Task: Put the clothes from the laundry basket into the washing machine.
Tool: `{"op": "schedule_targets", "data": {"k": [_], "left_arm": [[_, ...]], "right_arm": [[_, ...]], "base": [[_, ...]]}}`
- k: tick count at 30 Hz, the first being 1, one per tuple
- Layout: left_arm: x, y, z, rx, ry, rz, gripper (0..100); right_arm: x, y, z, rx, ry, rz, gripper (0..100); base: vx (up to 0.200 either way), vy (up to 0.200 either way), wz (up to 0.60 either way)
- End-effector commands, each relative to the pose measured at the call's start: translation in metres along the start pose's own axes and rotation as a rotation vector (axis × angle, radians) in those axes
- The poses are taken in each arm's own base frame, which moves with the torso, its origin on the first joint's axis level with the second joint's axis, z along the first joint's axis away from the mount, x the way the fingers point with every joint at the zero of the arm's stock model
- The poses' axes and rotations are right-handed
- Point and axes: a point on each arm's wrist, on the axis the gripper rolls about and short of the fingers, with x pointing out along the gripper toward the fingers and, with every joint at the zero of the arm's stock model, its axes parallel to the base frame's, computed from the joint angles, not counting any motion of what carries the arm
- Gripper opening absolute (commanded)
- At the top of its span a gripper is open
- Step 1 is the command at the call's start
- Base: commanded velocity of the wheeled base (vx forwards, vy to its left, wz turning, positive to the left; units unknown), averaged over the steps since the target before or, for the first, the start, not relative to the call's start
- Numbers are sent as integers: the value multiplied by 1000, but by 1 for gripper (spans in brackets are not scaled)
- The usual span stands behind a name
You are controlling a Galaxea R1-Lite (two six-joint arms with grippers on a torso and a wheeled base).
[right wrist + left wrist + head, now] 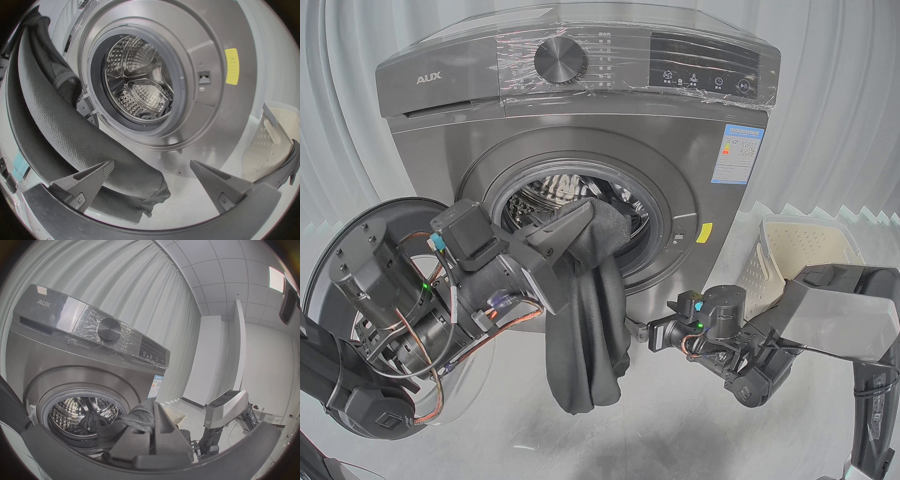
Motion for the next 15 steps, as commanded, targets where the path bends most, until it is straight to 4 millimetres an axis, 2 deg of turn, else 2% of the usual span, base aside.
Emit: {"op": "schedule_targets", "data": {"k": [1, 8, 15], "left_arm": [[0, 0, 0, -4, -3, -2, 0], [1, 10, 0, -2, -3, 26, 0], [8, 37, -7, 13, 11, 56, 0]], "right_arm": [[13, 16, -12, -9, 14, 34, 100], [-4, 36, -26, -6, 62, 98, 100], [-27, 51, -39, -16, 61, 166, 100]], "base": [[0, 0, 0], [0, 0, 0], [0, 0, 0]]}}
